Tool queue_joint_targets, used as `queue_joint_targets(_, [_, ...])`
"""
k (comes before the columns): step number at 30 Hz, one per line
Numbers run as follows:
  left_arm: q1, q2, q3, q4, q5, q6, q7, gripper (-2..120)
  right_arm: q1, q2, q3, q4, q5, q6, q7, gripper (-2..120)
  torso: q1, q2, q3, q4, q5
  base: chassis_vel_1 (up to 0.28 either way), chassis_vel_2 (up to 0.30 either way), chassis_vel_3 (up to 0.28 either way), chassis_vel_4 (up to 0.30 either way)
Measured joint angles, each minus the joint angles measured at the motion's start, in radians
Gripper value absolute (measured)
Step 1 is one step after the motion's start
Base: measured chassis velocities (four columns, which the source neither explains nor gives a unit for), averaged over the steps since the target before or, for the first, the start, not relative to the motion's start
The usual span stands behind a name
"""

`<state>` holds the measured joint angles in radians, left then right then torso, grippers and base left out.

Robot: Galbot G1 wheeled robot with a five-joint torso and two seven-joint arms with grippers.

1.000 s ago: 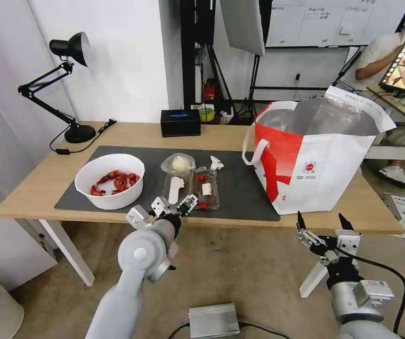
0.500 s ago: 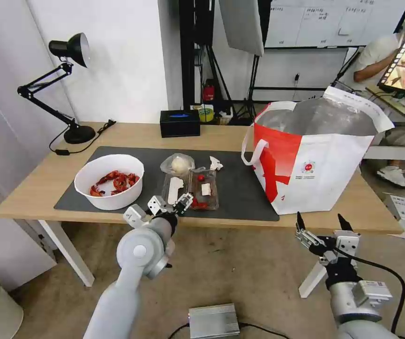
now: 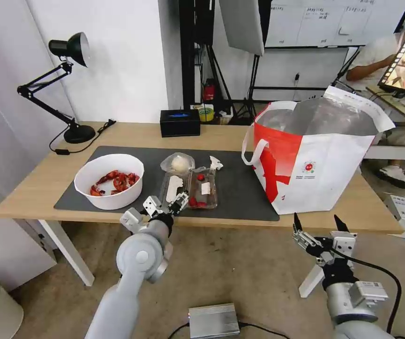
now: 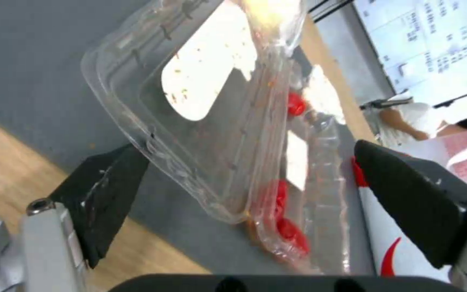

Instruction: Pick up the trash from the table and place it into the takeout bag.

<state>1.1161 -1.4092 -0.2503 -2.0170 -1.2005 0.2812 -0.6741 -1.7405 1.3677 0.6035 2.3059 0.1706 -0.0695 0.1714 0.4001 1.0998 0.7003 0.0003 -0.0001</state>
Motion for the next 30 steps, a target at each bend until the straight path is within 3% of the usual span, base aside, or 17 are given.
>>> queue_joint_targets(20, [0.015,0.007,0.058,-0.014,0.155,-0.056,0.234,100,-0.001,0.006,0.001,-0.009,0.003,0.008,0.001,100,0.0,0.0,0.0,-0.0003,0.0,0.0,0.0,0.0,0.0])
queue_joint_targets(27, [0.008,0.011,0.101,-0.003,0.272,-0.079,0.313,100,0.0,0.011,0.0,-0.009,0.018,0.009,0.001,100,0.0,0.0,0.0,-0.0003,0.0001,0.0,0.0,0.0,0.0])
queue_joint_targets(30, [0.015,0.028,0.121,0.023,0.409,-0.103,0.386,93,0.001,0.014,0.0,-0.007,0.029,0.009,0.003,100,0.0,0.0,0.0,-0.0003,0.0001,0.0,0.0,0.0,0.0])
